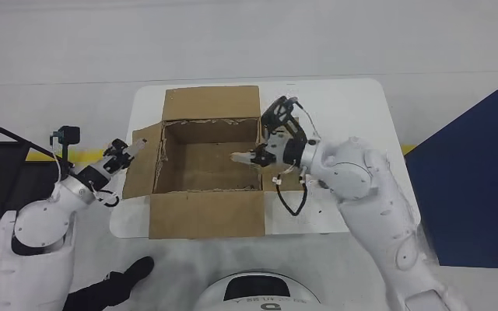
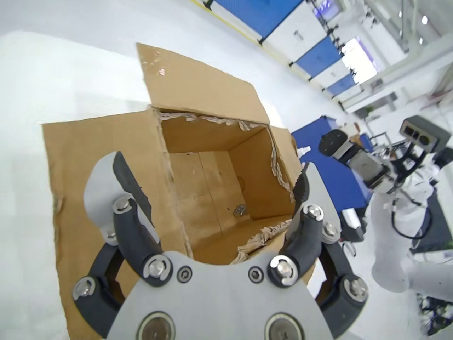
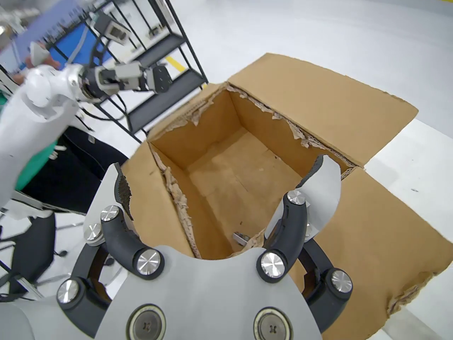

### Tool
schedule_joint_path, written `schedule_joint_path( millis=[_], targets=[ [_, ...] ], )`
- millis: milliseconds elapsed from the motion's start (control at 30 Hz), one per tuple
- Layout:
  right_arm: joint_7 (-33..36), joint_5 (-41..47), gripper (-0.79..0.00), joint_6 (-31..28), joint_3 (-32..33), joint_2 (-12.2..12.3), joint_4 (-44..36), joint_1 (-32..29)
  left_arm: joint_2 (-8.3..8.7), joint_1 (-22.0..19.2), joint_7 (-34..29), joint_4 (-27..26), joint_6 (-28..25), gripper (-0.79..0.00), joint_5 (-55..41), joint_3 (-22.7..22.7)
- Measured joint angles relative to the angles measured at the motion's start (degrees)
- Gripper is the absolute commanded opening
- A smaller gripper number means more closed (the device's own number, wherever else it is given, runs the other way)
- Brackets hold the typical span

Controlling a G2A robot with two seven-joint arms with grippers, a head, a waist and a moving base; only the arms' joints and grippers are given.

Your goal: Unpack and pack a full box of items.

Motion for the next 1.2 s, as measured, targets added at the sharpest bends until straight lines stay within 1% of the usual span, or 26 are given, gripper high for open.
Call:
schedule_joint_path(
  millis=[67, 133, 433, 500, 533, 600, 633, 667, 700, 733, 767, 833, 933, 1067, 1200],
  targets=[
    [0.5, -5.3, 0.0, 2.1, -4.2, -0.7, 3.4, 4.1, -0.11, 1.1, 1.5, 1.9, -1.0, 0.0, -0.6, -0.1],
    [0.1, -7.2, 0.0, 3.4, -7.0, -1.2, 5.6, 7.0, -0.17, 1.8, 2.5, 3.3, -2.2, 0.0, -0.2, 0.5],
    [0.4, -7.6, 0.0, 3.1, -8.1, -1.4, 6.2, 7.8, -0.18, 2.0, 2.6, 3.7, -2.5, 0.0, 0.0, 0.7],
    [3.9, -11.0, 0.0, 4.5, -11.1, -2.0, 7.8, 10.4, -0.18, 2.0, 2.6, 3.7, -2.5, 0.0, 0.0, 0.7],
    [7.9, -13.1, 0.0, 6.0, -14.1, -2.7, 9.2, 13.3, -0.18, 2.0, 2.6, 3.7, -2.5, 0.0, 0.0, 0.7],
    [13.9, -13.8, 0.0, 7.1, -18.6, -4.0, 11.9, 18.0, -0.18, 2.0, 2.6, 3.7, -2.5, 0.0, 0.0, 0.7],
    [17.0, -13.2, -0.04, 6.8, -21.3, -4.8, 13.7, 20.9, -0.18, 2.0, 2.6, 3.7, -2.5, 0.0, 0.0, 0.7],
    [19.0, -12.3, -0.052, 5.7, -23.2, -5.4, 15.1, 22.9, -0.18, 2.0, 2.6, 3.7, -2.5, 0.0, 0.0, 0.7],
    [20.6, -11.4, -0.157, 4.4, -24.7, -6.0, 16.6, 24.8, -0.18, 2.0, 2.6, 3.7, -2.5, 0.0, 0.0, 0.7],
    [22.3, -10.0, -0.376, 2.8, -26.4, -6.7, 18.6, 26.9, -0.18, 2.0, 2.6, 3.7, -2.5, 0.0, 0.0, 0.7],
    [23.1, -8.8, -0.419, 1.8, -27.3, -7.2, 20.0, 28.2, -0.18, 2.0, 2.6, 3.7, -2.5, 0.0, 0.0, 0.7],
    [24.1, -5.7, -0.446, -0.6, -28.9, -8.2, 23.2, 30.8, -0.18, 2.0, 2.6, 3.7, -2.5, 0.0, 0.0, 0.7],
    [26.7, -3.5, -0.446, -3.0, -31.9, -9.7, 27.5, 33.9, -0.18, 2.0, 2.6, 3.7, -2.5, 0.0, 0.0, 0.7],
    [31.3, -2.4, -0.425, -4.1, -37.4, -12.4, 32.9, 37.3, -0.18, 2.0, 2.6, 3.7, -2.5, 0.0, 0.0, 0.7],
    [32.3, 0.9, -0.453, -5.4, -40.3, -14.8, 38.3, 39.5, -0.18, 2.0, 2.6, 3.7, -2.5, 0.0, 0.0, 0.7]
  ],
)
